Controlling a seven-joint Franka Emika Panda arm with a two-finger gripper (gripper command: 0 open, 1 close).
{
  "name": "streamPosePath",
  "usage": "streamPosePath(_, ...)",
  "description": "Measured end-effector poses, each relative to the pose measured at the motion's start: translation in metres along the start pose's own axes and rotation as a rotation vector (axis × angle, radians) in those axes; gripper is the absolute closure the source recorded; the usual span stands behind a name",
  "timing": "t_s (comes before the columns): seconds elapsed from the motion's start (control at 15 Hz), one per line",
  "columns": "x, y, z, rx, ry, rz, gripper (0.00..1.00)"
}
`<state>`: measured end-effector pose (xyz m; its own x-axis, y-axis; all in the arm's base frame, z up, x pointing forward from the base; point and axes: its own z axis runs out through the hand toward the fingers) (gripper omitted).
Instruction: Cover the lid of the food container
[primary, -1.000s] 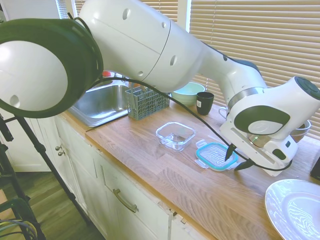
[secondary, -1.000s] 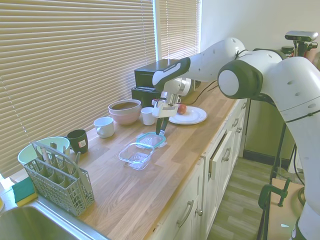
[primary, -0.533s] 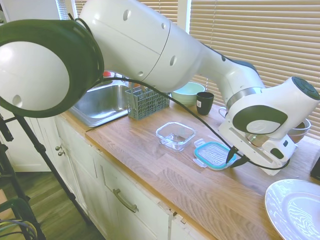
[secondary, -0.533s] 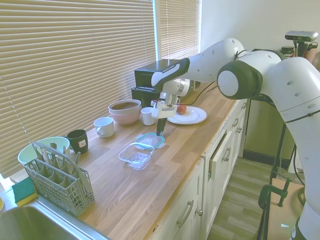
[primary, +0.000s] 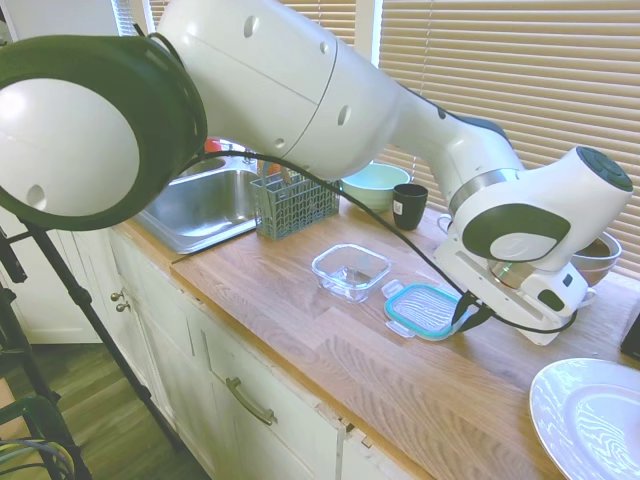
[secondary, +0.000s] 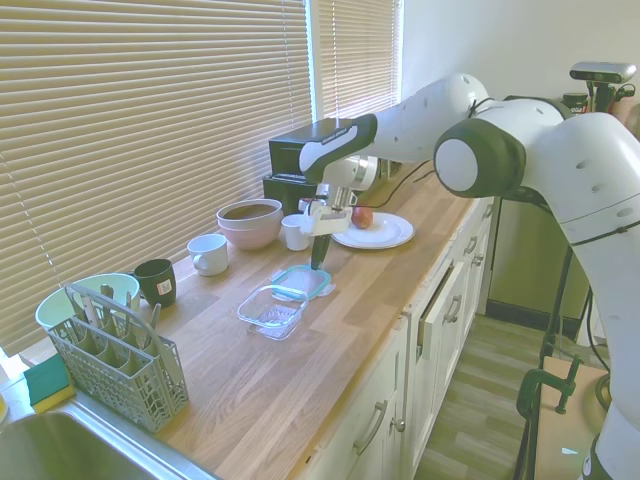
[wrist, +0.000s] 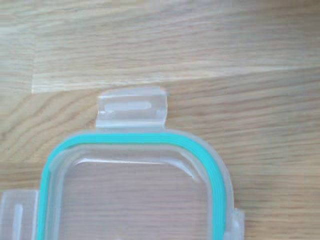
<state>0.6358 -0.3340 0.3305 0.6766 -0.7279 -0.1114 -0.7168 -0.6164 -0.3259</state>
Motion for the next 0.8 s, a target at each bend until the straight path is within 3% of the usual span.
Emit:
streamPosePath(0.53, -0.06, -0.012, -0.074, 0.002, 0.077, -0.037, 1.0)
streamPosePath(0.8, -0.095, -0.024, -0.097, -0.028, 0.112, -0.063, 1.0)
